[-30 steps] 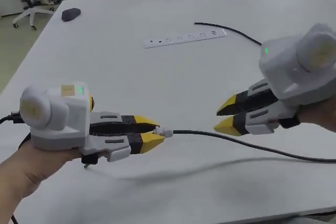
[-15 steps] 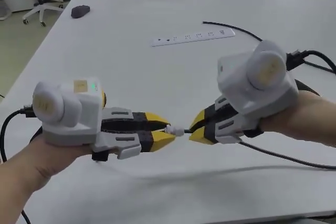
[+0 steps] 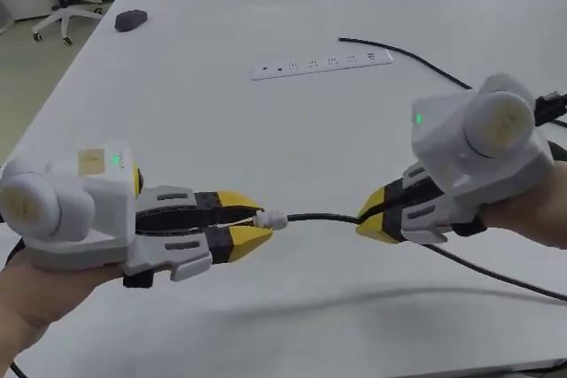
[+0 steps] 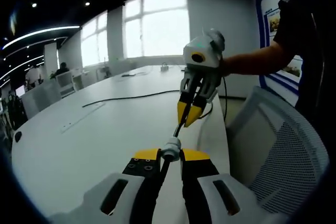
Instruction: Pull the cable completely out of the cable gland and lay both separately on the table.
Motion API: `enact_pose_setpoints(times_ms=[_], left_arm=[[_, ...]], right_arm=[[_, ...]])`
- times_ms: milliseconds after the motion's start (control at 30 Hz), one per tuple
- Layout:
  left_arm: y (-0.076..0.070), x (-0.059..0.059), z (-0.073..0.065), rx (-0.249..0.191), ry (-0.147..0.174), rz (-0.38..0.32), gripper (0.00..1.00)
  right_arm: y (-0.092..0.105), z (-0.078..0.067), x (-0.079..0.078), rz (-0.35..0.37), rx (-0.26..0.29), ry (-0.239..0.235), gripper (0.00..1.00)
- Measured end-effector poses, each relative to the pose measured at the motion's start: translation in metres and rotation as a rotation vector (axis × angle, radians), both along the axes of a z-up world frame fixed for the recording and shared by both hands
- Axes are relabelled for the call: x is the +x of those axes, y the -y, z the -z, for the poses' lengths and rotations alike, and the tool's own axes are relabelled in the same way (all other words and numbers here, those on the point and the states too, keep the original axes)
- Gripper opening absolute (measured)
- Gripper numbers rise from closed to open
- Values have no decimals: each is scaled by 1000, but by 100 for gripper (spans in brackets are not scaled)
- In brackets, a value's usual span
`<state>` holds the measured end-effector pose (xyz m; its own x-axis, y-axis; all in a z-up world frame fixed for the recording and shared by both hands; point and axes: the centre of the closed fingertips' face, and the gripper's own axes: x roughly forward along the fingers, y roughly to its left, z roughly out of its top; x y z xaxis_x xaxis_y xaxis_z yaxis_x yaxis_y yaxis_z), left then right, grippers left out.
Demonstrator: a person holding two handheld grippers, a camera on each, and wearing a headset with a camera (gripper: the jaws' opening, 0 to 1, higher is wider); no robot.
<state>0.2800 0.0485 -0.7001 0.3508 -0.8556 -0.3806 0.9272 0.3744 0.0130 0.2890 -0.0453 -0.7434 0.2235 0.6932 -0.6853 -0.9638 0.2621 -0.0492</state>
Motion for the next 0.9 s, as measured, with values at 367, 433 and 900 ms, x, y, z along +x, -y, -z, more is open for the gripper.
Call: enact_pose_setpoints(times_ms=[367, 433, 900], left_arm=[[-19, 6, 2, 16, -7, -44, 15], [-19, 7, 2, 12, -10, -46, 15], [-14, 2, 14, 20, -45, -33, 15]], right_arm=[[51, 19, 9, 87, -66, -9, 0], [53, 22, 8, 92, -68, -15, 0], [54, 41, 2, 84, -128, -36, 5]])
